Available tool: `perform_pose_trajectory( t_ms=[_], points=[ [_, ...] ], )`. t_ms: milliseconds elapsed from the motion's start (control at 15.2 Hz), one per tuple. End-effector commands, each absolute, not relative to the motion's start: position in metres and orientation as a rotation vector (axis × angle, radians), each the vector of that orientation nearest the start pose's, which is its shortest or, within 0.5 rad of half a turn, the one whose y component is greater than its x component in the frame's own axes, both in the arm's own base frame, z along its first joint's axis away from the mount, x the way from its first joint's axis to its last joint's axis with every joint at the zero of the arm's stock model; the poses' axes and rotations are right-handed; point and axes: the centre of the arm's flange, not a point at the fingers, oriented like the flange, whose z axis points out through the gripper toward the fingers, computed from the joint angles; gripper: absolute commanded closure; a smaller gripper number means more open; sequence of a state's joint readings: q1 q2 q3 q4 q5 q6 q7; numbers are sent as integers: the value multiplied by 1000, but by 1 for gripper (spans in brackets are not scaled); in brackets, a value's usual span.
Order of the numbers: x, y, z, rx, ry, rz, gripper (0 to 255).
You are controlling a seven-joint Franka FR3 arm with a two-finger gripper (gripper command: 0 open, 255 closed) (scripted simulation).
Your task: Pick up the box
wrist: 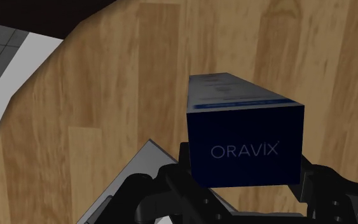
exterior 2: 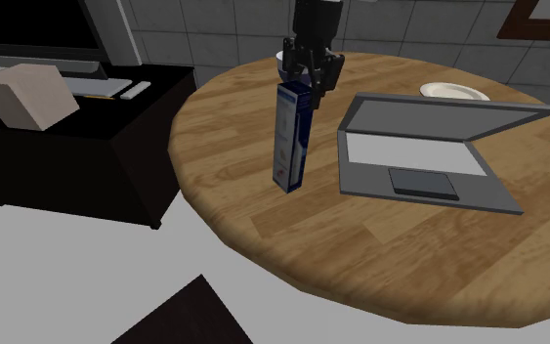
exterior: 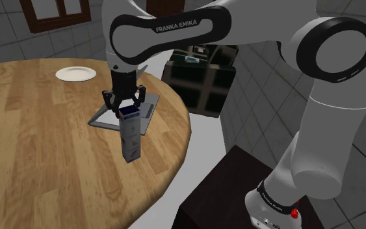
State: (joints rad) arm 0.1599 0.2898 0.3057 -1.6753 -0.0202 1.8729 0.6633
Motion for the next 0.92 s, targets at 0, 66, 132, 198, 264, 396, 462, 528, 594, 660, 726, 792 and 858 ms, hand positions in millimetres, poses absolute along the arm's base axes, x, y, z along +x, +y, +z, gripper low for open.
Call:
perform_pose_trajectory(
  t_ms=[0, 66, 132, 198, 264, 396, 462, 528, 594, 660, 726, 792, 858],
  points=[
    [572, 268, 432, -3108, 311, 164, 255],
    [572, 268, 432, -3108, 311, 164, 255],
    [572, 268, 433, -3108, 311, 164, 255],
    [572, 268, 438, -3108, 311, 164, 255],
    [572, 268, 443, -3108, 311, 164, 255],
    [572, 268, 454, -3108, 311, 164, 255],
    [572, 268, 459, -3108, 311, 164, 255],
    [572, 268, 464, -3108, 311, 164, 255],
    [572, 268, 470, -3108, 311, 164, 255],
    [572, 268, 475, -3108, 311, 164, 255],
    [572, 268, 480, -3108, 311, 164, 255],
    [572, 268, 485, -3108, 311, 164, 255],
    [572, 268, 491, -3108, 311, 164, 255]
  ],
)
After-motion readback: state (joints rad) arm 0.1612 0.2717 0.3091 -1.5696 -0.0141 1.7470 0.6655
